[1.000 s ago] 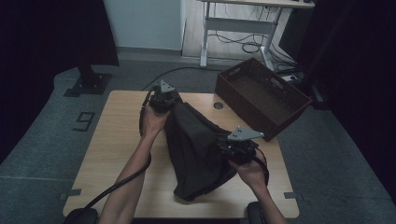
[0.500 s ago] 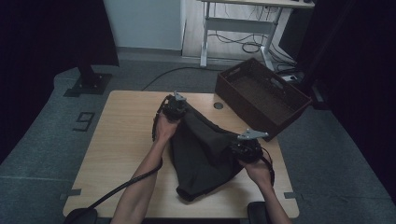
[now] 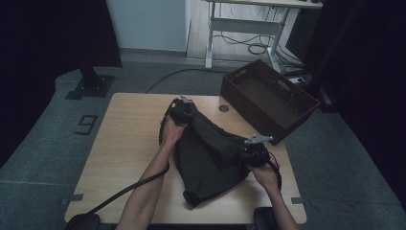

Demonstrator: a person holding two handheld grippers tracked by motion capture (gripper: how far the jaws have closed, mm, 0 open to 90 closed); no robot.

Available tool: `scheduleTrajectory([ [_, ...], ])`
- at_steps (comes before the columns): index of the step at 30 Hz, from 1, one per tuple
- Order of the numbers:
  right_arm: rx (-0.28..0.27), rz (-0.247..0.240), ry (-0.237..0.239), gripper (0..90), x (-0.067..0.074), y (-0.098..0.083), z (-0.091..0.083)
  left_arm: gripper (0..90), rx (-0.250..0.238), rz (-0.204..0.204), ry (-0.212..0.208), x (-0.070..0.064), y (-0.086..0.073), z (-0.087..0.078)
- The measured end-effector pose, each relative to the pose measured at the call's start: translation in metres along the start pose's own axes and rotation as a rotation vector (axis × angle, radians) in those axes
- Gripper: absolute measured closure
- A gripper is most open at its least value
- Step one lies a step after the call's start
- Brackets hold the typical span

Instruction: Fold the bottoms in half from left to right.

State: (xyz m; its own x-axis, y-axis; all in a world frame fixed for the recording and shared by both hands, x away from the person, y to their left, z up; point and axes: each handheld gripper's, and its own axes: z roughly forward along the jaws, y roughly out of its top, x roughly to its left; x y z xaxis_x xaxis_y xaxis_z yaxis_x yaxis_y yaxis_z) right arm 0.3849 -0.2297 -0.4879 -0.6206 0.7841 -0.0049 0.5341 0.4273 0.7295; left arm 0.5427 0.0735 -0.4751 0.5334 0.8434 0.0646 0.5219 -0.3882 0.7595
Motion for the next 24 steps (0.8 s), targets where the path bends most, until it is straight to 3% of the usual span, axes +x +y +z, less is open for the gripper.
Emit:
scheduleTrajectory([
  [4, 0.014, -0.005, 0.012, 66.8, -0.001, -0.005, 0.002, 47.1, -0.052, -0.063, 0.033, 0.01, -0.002, -0.014],
  [8, 0.027, -0.017, 0.023, 61.2, 0.0, -0.009, 0.003, 37.4, -0.094, -0.093, 0.032, 0.016, -0.01, -0.029],
  [11, 0.034, -0.017, 0.032, 56.2, 0.0, -0.012, 0.004, 33.1, -0.094, -0.113, -0.026, 0.017, -0.021, -0.034],
  [17, 0.043, -0.032, 0.048, 49.9, 0.006, -0.018, 0.004, 27.3, -0.048, -0.075, -0.125, -0.009, -0.055, -0.038],
  [24, 0.053, -0.053, 0.064, 36.8, 0.014, -0.024, 0.002, 23.0, -0.018, -0.013, -0.16, -0.042, -0.089, -0.052],
])
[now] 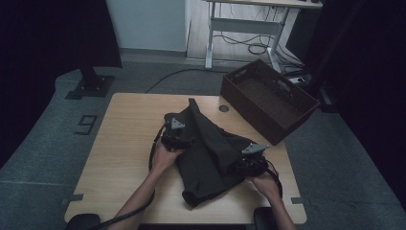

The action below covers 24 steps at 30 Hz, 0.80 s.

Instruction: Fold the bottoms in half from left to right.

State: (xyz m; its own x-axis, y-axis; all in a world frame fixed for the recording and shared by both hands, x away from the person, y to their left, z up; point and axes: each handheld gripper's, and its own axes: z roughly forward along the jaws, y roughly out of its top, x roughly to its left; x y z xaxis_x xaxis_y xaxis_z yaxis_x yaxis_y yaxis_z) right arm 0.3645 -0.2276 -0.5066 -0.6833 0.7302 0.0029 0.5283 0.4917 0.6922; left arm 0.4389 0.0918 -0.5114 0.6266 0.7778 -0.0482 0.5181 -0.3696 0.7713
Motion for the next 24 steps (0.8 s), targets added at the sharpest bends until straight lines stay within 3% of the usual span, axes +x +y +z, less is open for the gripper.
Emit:
scheduleTrajectory([
  [3, -0.011, -0.005, 0.012, 29.0, 0.002, -0.003, -0.011, 20.6, 0.029, 0.03, -0.004, -0.014, -0.016, -0.001],
  [7, -0.018, -0.015, 0.008, 27.5, 0.004, -0.007, -0.033, 18.3, 0.1, 0.119, 0.053, -0.028, -0.032, 0.006],
  [8, -0.015, -0.021, 0.004, 27.6, 0.003, -0.009, -0.038, 18.2, 0.093, 0.127, 0.063, -0.029, -0.035, 0.007],
  [10, -0.017, -0.022, -0.011, 28.8, 0.001, -0.013, -0.049, 18.5, 0.079, 0.086, 0.054, -0.027, -0.039, 0.006],
  [15, -0.054, 0.035, -0.034, 34.1, -0.017, -0.017, -0.066, 19.1, 0.082, 0.077, 0.047, -0.023, -0.044, 0.0],
  [19, -0.057, 0.065, -0.078, 36.1, -0.03, -0.009, -0.059, 19.6, 0.093, 0.073, 0.038, -0.017, -0.049, -0.008],
  [24, -0.024, 0.077, -0.115, 35.8, -0.046, 0.006, -0.019, 19.8, 0.097, 0.073, 0.024, -0.008, -0.058, -0.02],
])
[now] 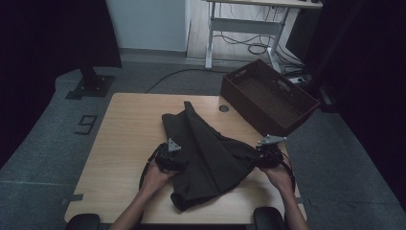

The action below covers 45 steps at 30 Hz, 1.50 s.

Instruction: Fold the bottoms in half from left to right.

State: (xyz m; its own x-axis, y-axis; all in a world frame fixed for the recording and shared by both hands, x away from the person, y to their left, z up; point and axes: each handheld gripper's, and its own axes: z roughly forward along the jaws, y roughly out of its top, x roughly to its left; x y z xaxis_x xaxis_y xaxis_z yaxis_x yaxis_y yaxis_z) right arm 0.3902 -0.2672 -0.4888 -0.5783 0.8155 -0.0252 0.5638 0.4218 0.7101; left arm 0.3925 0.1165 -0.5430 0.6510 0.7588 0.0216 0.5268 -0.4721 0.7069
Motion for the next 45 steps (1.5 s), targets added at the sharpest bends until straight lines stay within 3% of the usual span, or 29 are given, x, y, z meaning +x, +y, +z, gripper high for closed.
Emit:
scheduleTrajectory([
  [5, 0.019, 0.017, 0.05, 36.5, -0.001, 0.008, 0.045, 19.8, 0.0, -0.008, -0.016, 0.012, -0.011, -0.01],
  [7, 0.04, 0.018, 0.083, 48.9, 0.004, 0.008, 0.056, 19.8, 0.0, -0.012, -0.015, 0.017, -0.015, -0.013],
  [10, 0.069, 0.022, 0.151, 74.5, 0.014, 0.003, 0.062, 19.8, 0.0, -0.02, -0.015, 0.025, -0.02, -0.018],
  [13, 0.076, 0.003, 0.178, 84.2, 0.025, -0.001, 0.059, 19.7, 0.004, -0.027, -0.009, 0.032, -0.024, -0.023],
  [21, 0.099, -0.047, 0.242, 85.5, 0.067, -0.019, 0.041, 20.5, 0.028, -0.029, 0.02, 0.047, -0.034, -0.038],
  [26, 0.117, -0.068, 0.294, 84.5, 0.091, -0.033, 0.029, 20.5, 0.034, -0.05, 0.006, 0.053, -0.043, -0.047],
  [29, 0.107, -0.086, 0.263, 67.3, 0.094, -0.028, 0.02, 26.7, 0.03, -0.01, 0.042, 0.055, -0.04, -0.058],
  [30, 0.083, -0.077, 0.256, 62.4, 0.092, -0.023, 0.018, 26.8, 0.017, -0.012, 0.056, 0.057, -0.037, -0.062],
  [32, 0.033, -0.052, 0.235, 53.6, 0.088, -0.009, 0.017, 27.7, -0.021, -0.054, 0.03, 0.065, -0.03, -0.067],
  [36, -0.012, -0.036, 0.213, 45.1, 0.085, 0.026, 0.039, 28.3, -0.015, -0.079, 0.015, 0.075, -0.02, -0.058],
  [40, -0.002, -0.016, 0.212, 41.2, 0.09, 0.058, 0.08, 29.0, 0.021, -0.084, 0.007, 0.074, -0.019, -0.039],
  [42, 0.017, -0.011, 0.203, 41.6, 0.094, 0.066, 0.096, 29.4, 0.044, -0.078, 0.013, 0.071, -0.021, -0.031],
  [45, 0.082, -0.033, 0.18, 69.4, 0.099, 0.068, 0.116, 32.8, 0.031, -0.114, -0.005, 0.071, -0.024, -0.029],
])
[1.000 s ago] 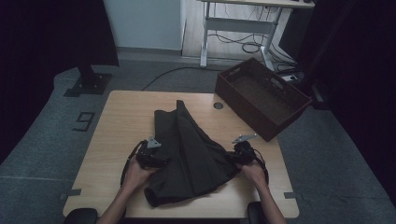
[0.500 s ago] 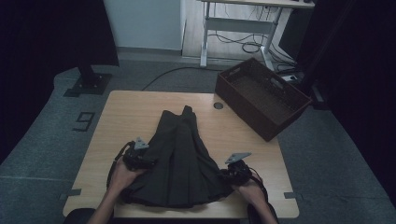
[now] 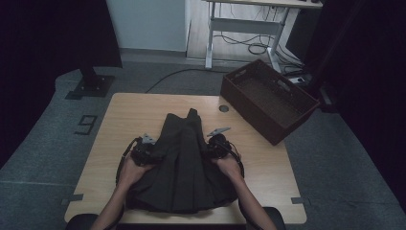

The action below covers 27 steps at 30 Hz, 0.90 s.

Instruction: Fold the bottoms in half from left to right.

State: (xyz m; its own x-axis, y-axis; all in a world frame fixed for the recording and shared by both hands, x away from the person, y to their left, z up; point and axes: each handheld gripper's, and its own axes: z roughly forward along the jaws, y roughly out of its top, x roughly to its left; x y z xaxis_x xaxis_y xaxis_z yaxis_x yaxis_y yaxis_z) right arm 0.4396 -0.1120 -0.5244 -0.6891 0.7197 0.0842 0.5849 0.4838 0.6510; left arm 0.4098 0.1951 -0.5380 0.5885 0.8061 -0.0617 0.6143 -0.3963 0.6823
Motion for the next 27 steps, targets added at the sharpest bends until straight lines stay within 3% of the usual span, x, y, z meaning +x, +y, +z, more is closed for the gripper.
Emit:
scheduleTrajectory([
  [2, 0.017, 0.001, -0.015, 79.2, 0.0, -0.004, 0.005, 34.3, -0.001, -0.008, -0.005, 0.0, -0.003, -0.002],
  [6, 0.002, 0.042, 0.021, 80.8, -0.001, -0.017, -0.002, 35.3, 0.004, -0.011, -0.031, -0.005, -0.01, -0.007],
  [13, -0.01, 0.044, 0.091, 77.8, 0.011, -0.049, -0.024, 35.2, 0.02, 0.013, -0.084, -0.025, -0.027, -0.024],
  [15, -0.004, 0.023, 0.072, 68.2, 0.014, -0.05, -0.028, 35.2, 0.02, 0.052, -0.062, -0.028, -0.023, -0.029],
  [19, -0.022, 0.0, 0.036, 52.2, 0.014, -0.037, -0.04, 35.3, -0.032, 0.08, -0.044, -0.025, 0.0, -0.046],
  [21, -0.044, -0.016, 0.019, 48.8, 0.016, -0.026, -0.047, 37.2, -0.052, 0.097, -0.045, -0.026, 0.012, -0.05],
  [27, -0.126, -0.018, 0.017, 39.2, 0.024, 0.016, -0.059, 40.5, -0.048, 0.1, -0.085, -0.03, 0.029, -0.034],
])
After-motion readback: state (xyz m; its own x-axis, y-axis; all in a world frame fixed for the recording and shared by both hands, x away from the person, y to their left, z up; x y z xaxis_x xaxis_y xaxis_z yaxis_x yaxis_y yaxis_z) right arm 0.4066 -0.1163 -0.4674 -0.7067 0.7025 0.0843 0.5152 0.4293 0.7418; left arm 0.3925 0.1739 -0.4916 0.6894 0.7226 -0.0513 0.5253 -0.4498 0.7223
